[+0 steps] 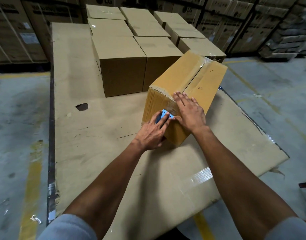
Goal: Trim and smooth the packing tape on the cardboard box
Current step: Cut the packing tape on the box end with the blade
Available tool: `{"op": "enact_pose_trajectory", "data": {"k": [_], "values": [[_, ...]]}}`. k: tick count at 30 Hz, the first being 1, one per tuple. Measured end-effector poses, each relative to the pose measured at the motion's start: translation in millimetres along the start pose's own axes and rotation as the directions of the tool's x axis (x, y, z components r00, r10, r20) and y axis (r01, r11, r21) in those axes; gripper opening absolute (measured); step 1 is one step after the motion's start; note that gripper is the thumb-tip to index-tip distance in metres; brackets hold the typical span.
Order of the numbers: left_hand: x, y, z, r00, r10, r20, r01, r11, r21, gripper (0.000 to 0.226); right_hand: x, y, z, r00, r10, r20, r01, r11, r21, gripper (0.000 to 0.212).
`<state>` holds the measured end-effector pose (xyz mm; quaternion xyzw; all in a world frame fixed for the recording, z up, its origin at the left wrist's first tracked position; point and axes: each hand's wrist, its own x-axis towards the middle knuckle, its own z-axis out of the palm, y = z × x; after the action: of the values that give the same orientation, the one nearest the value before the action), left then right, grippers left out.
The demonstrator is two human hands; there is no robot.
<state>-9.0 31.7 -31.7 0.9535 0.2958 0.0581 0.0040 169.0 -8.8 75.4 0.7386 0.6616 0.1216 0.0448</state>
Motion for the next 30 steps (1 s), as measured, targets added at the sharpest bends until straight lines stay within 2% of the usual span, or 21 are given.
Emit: {"op": "enact_pose_trajectory", "data": {"k": [8,14,23,30], "values": [[-4,0,12,0.997,0.009,-0.082,-0.01,1.0,-0.011,0.096,1,0,1,1.0,-0.005,0.005,0.005,1.0,-0.026,0.109],[-6,4,9,0.99,0.007,-0.138,-0.001,0.999,0.043,0.076,1,0,2,1.0,-0.003,-0.006,0.003,1.0,-0.026,0.109],[-10,16,0,0.997,-0.016,-0.077,0.021,0.998,0.058,0.074,-2,2,-2,0.999,-0.022,0.034,0.023,1.0,-0.012,0.111],[-12,24,-6,0.997,-0.042,-0.063,0.044,0.998,0.034,0.076,-1,5,-5,0.998,-0.033,0.055,0.031,0.999,0.032,0.101]]}}
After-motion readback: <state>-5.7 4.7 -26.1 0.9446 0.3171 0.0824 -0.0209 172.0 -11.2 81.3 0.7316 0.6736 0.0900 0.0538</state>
